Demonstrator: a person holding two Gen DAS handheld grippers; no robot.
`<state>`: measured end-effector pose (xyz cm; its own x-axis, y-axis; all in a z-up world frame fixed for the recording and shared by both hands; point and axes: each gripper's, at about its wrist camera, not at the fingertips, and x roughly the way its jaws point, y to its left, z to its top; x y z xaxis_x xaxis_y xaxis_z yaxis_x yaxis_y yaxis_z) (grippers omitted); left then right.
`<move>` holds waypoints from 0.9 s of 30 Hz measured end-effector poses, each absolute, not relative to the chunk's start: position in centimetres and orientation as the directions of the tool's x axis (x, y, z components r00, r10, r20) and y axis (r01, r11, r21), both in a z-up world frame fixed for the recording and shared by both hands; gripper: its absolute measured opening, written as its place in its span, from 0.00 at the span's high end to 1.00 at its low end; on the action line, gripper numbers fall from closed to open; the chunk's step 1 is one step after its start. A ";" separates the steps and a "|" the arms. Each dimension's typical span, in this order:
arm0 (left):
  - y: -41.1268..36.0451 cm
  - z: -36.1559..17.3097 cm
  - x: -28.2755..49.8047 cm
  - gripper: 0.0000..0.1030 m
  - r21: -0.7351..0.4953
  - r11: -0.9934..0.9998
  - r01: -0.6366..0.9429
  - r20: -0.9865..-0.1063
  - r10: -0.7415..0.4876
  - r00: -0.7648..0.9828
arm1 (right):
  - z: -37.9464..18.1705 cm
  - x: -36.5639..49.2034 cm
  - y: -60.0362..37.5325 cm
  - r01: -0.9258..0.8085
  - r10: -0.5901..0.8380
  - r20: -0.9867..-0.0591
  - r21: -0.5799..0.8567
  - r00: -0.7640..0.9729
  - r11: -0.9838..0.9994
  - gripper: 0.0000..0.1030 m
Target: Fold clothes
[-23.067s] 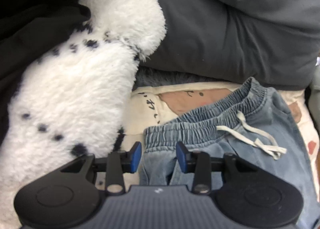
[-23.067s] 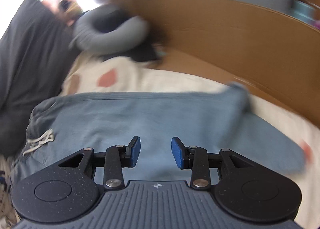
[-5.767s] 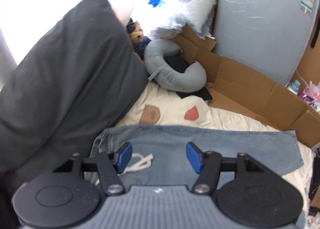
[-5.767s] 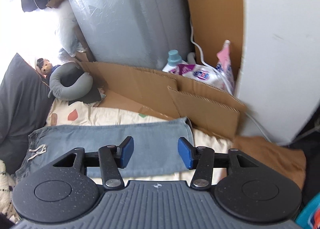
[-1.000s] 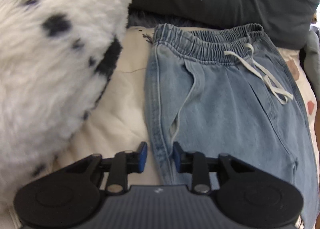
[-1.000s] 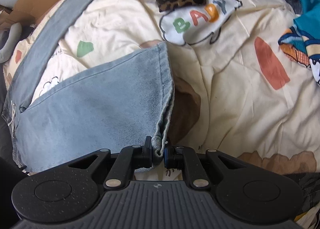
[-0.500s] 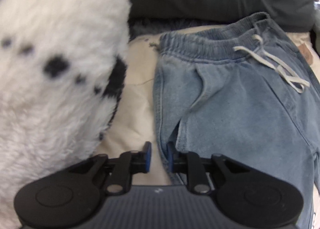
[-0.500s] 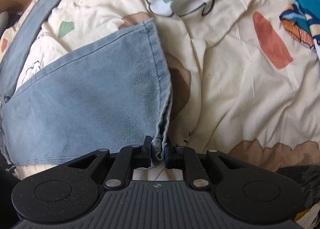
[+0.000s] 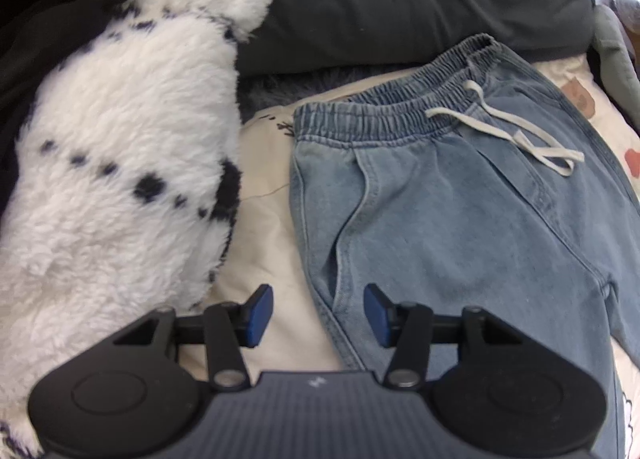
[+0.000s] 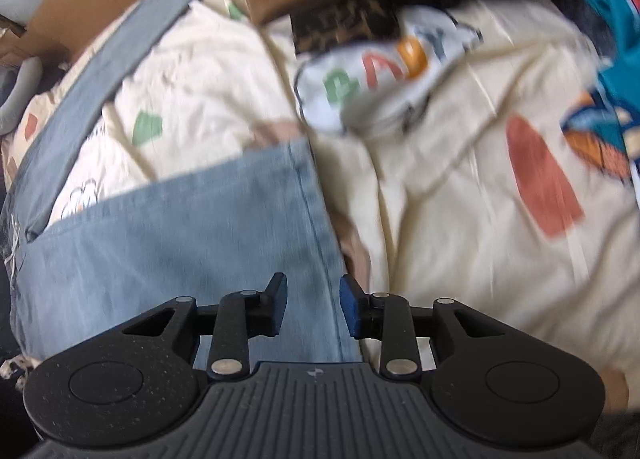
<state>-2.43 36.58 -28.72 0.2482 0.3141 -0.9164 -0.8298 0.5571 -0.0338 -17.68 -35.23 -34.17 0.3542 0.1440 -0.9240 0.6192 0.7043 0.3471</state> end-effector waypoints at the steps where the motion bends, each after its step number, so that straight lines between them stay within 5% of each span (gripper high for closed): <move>1: 36.4 -28.5 -2.2 0.48 -0.033 0.563 -0.826 -0.916 0.314 0.251 | -34.4 -17.0 -35.3 0.613 0.134 -0.922 0.345 0.363 0.711 0.68; 4: 35.6 -27.9 -1.1 0.48 -0.036 0.597 -0.801 -0.913 0.306 0.269 | -35.2 -15.1 -35.7 0.595 0.089 -0.930 0.300 0.357 0.746 0.58; 18: 29.4 -27.9 10.0 0.48 -0.074 0.803 -0.592 -0.902 0.199 0.383 | -38.5 -10.1 -35.2 0.508 0.058 -0.928 0.253 0.369 0.824 0.57; 20: 28.0 -28.2 11.7 0.48 -0.081 0.831 -0.551 -0.901 0.175 0.396 | -38.3 -10.0 -35.0 0.498 0.043 -0.924 0.243 0.379 0.833 0.64; 22: 26.7 -28.6 13.5 0.48 -0.087 0.853 -0.514 -0.903 0.151 0.403 | -38.1 -10.0 -34.9 0.485 0.020 -0.927 0.214 0.376 0.848 0.90; 27: 23.7 -30.0 17.0 0.50 -0.100 0.893 -0.439 -0.904 0.103 0.414 | -37.0 -10.6 -34.9 0.487 -0.018 -0.928 0.179 0.371 0.855 0.95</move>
<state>17.03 23.74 -30.00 0.4143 0.1026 -0.9043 -0.4390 0.8929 -0.0998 -10.64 -34.95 -37.02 0.3714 -0.0177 -0.9283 0.4872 0.8548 0.1786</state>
